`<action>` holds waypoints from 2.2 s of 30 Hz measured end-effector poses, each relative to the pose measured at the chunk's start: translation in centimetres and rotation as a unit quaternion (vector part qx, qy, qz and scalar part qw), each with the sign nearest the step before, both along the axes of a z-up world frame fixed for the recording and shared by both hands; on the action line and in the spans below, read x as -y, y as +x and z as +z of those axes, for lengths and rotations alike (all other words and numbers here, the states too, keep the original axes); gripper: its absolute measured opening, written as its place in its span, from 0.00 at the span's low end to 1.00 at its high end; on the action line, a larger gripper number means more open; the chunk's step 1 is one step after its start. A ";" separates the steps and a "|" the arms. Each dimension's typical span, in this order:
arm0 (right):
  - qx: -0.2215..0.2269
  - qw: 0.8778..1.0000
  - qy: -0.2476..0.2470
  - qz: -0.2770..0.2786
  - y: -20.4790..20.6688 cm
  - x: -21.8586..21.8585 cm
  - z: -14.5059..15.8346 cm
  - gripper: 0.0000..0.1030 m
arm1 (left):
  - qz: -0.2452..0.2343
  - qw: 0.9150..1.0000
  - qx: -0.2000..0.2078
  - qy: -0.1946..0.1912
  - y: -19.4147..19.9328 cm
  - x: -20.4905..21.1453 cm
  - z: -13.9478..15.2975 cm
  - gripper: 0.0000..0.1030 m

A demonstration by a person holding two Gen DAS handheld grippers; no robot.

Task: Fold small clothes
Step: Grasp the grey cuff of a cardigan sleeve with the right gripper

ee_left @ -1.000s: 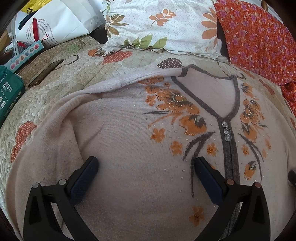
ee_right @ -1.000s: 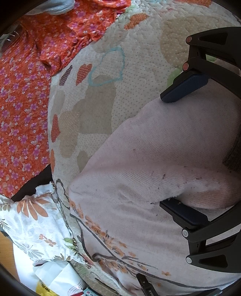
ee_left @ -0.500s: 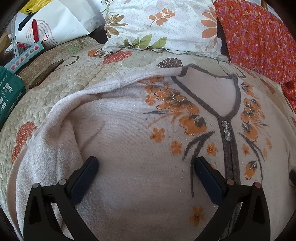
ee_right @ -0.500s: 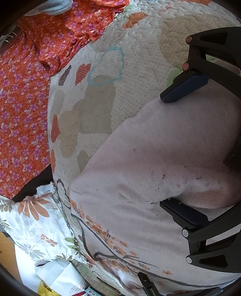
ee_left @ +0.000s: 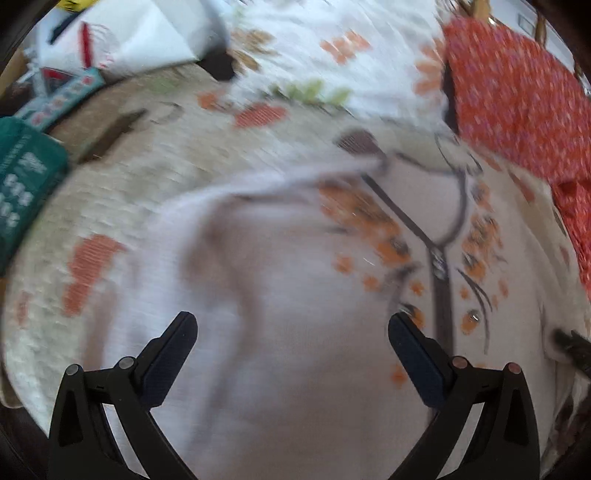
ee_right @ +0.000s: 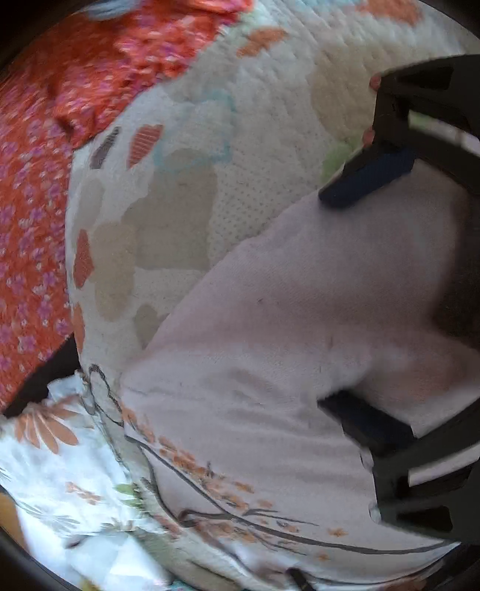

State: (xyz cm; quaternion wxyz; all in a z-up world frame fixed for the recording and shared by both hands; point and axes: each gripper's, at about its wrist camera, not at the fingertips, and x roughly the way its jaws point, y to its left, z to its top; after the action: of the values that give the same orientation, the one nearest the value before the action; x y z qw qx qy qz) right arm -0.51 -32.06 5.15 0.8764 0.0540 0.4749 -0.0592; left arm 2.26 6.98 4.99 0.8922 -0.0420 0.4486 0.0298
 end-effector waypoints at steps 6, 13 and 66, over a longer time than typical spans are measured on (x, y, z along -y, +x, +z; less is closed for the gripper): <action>0.089 0.989 0.016 0.119 1.1 -8.4 7.2 0.71 | 0.095 0.993 -0.050 0.040 1.3 -8.5 -0.5 1.00; -0.007 0.971 0.060 0.232 11.0 -22.4 2.1 0.53 | 0.201 0.975 -0.095 0.004 3.1 -16.2 -1.1 0.97; -0.047 0.991 -0.066 0.104 -10.1 -0.5 -1.5 0.48 | -0.025 0.998 -0.037 -0.050 -2.0 0.1 0.8 0.97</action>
State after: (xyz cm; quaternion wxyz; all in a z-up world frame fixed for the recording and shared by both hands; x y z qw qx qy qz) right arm -10.61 -31.59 3.67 0.8562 -0.0568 0.5135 -0.0018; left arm 0.29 6.90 5.80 0.8722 -0.0742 0.4833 -0.0138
